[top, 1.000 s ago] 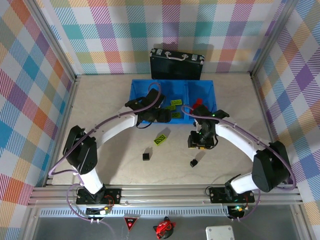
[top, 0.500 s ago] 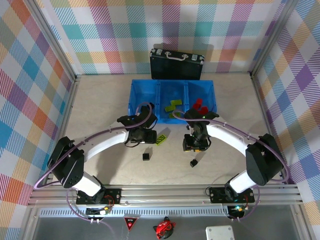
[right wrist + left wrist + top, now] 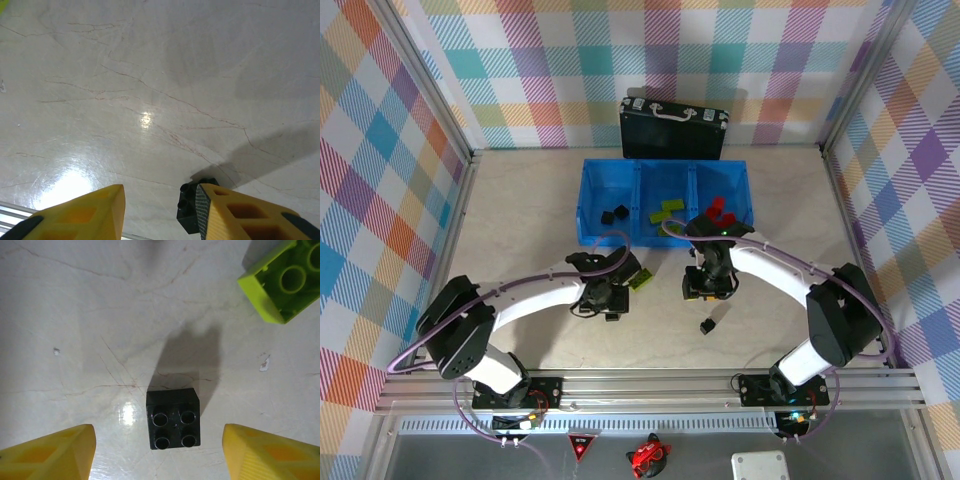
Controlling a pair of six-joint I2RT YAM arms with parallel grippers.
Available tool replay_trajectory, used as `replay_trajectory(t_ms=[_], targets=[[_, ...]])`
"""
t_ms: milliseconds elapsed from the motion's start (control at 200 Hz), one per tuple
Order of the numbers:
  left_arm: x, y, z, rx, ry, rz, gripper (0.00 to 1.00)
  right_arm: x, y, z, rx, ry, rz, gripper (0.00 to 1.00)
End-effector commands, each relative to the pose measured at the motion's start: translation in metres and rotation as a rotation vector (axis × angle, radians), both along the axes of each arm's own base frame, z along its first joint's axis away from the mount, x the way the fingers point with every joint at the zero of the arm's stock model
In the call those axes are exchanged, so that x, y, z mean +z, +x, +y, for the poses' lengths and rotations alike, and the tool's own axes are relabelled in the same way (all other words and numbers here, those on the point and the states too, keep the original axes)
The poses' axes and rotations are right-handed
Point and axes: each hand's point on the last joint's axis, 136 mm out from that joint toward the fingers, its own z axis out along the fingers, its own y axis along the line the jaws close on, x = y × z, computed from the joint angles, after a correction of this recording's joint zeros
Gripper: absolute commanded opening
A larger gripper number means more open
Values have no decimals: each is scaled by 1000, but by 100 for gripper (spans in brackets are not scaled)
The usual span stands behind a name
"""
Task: Sort the legos into containers by color
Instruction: Pick up the lego from the middle-left of the table.
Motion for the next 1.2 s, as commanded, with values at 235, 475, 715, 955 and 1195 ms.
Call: replay_trajectory(t_ms=[235, 475, 715, 955, 1195], targets=[[-38, -14, -3, 70, 28, 67, 57, 2, 2, 7, 54, 18, -11, 43], [-37, -15, 0, 68, 38, 61, 47, -2, 0, 7, 56, 18, -6, 43], [-34, -14, 1, 67, 42, 48, 40, -3, 0, 7, 56, 17, -1, 43], [-28, -12, 1, 67, 42, 37, 37, -3, 0, 7, 62, 13, 3, 43], [-16, -10, 3, 56, 45, 17, 35, -3, 0, 8, 63, 11, 6, 43]])
